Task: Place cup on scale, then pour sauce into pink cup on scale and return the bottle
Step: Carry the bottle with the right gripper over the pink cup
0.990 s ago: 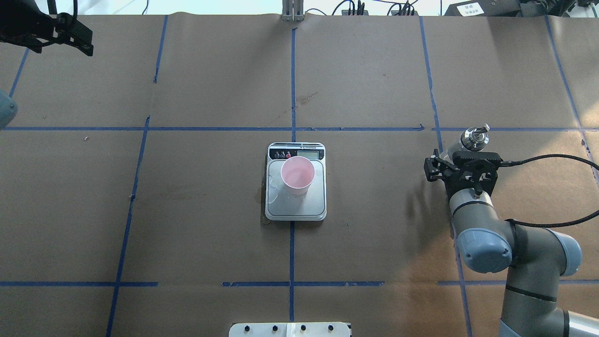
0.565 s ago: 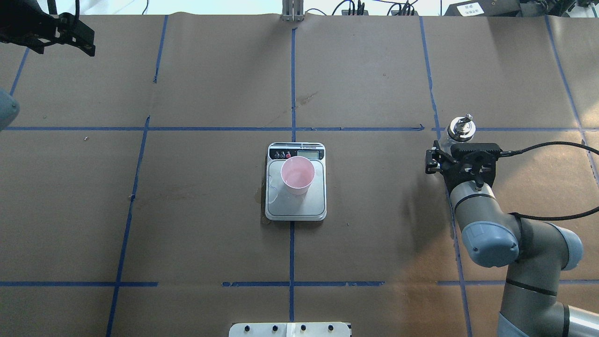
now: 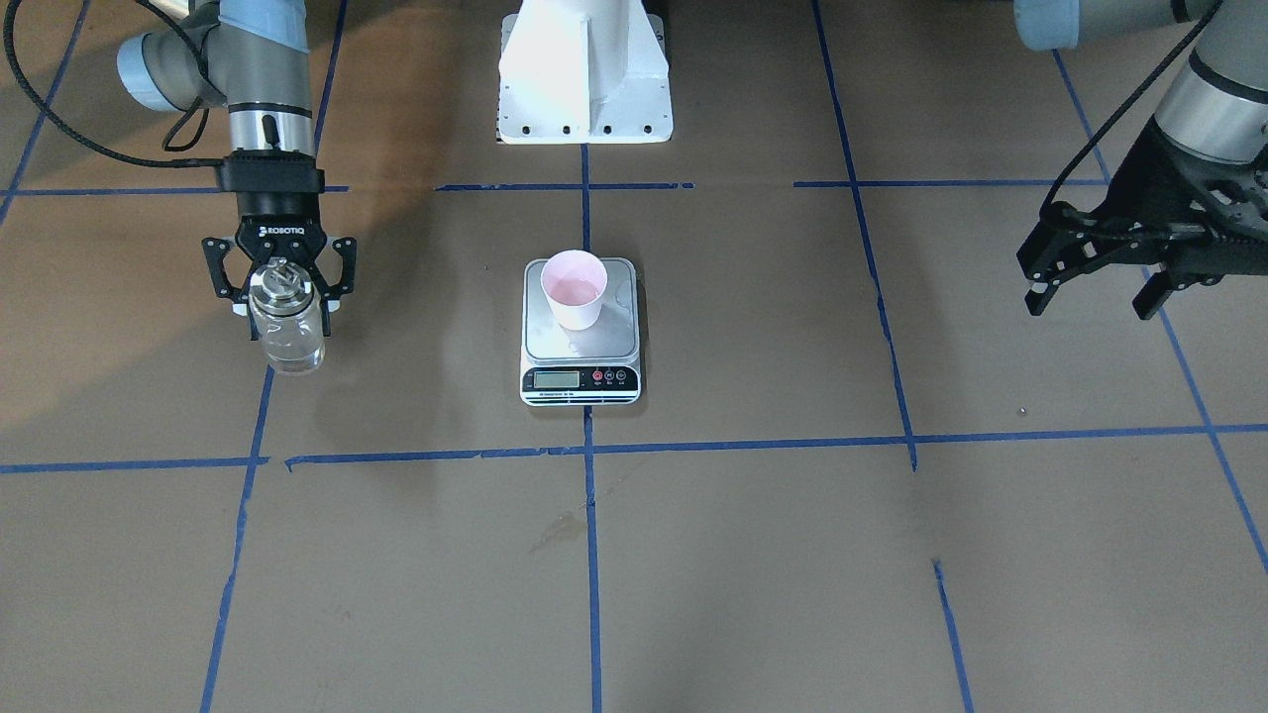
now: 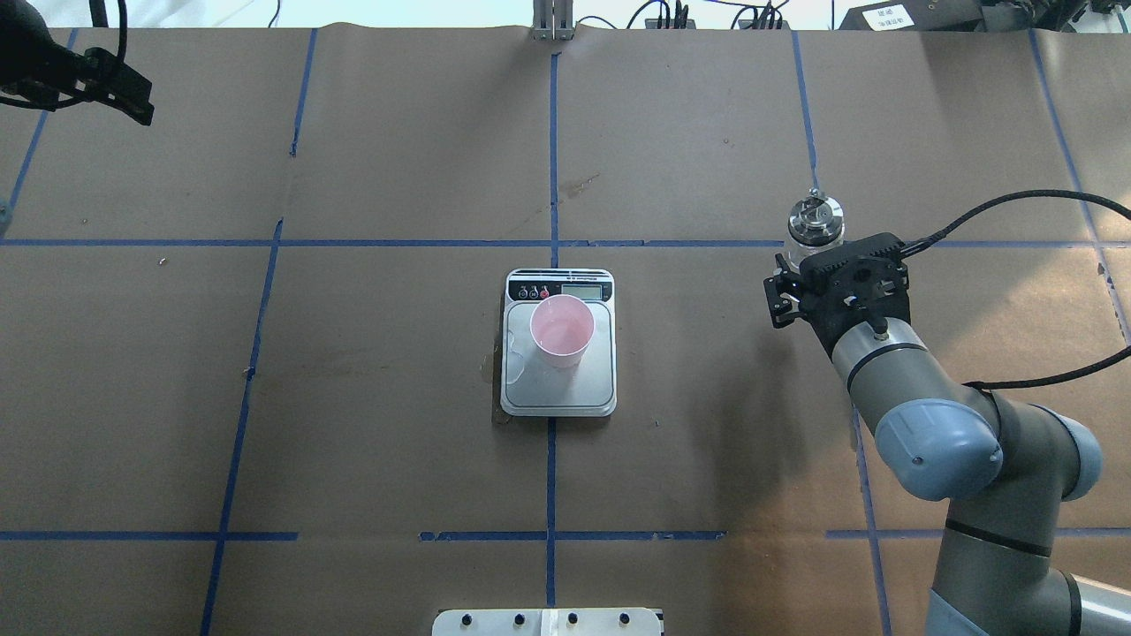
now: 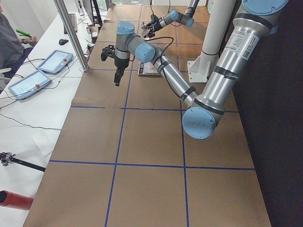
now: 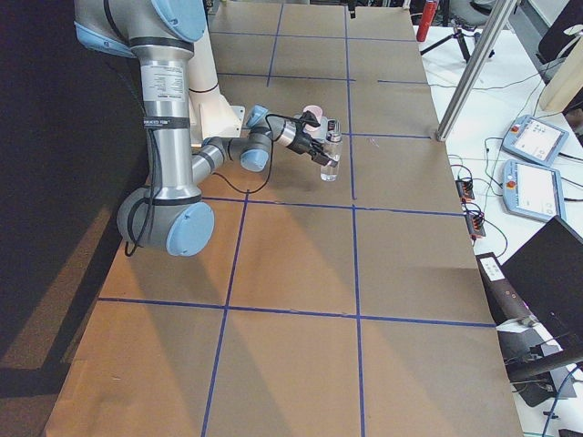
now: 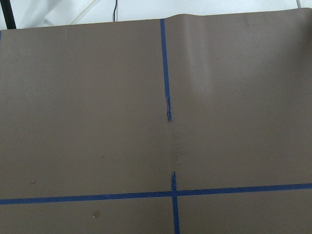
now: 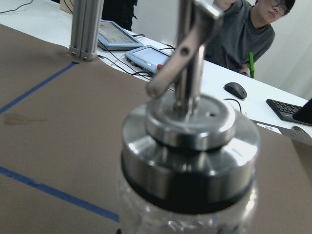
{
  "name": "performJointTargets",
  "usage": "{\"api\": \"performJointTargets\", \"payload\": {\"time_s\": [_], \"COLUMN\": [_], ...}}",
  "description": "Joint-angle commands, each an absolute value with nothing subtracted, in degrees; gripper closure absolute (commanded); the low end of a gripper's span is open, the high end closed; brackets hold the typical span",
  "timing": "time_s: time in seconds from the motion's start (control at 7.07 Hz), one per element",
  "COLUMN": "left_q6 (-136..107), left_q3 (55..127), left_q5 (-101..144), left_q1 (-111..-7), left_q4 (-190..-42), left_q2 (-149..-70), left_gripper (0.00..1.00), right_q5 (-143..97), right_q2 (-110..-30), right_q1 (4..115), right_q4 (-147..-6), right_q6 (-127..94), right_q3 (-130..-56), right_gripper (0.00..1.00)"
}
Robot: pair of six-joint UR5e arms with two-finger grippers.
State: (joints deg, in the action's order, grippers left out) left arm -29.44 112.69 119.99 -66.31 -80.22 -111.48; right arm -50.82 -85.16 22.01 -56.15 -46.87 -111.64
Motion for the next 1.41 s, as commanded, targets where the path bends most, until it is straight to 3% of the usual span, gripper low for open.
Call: {"api": "performJointTargets", "payload": {"time_s": [0.0, 0.42, 0.85, 1.27], "left_q6": [-16.49, 0.94, 1.05, 1.05], "left_q3": [111.19, 104.26, 101.87, 100.21], "left_q5": [119.97, 119.88, 119.88, 119.97], "left_q1": [-70.90, -78.82, -79.01, -79.01], "left_q4": [-80.59, -83.21, -84.90, -86.56], "left_q2": [-107.50, -106.35, -106.26, -106.26], "left_gripper": [0.00, 0.00, 0.00, 0.00], "right_q5": [-49.59, -36.36, -21.58, -16.63], "right_q2": [-80.10, -75.77, -67.52, -67.06], "right_q1": [21.80, 17.52, 12.05, 11.60], "right_q4": [-56.60, -68.86, -89.50, -92.20], "right_q6": [-37.33, -9.90, -5.46, 0.40], "right_q3": [-112.24, -111.27, -108.03, -104.51], "right_gripper": [1.00, 1.00, 1.00, 1.00]}}
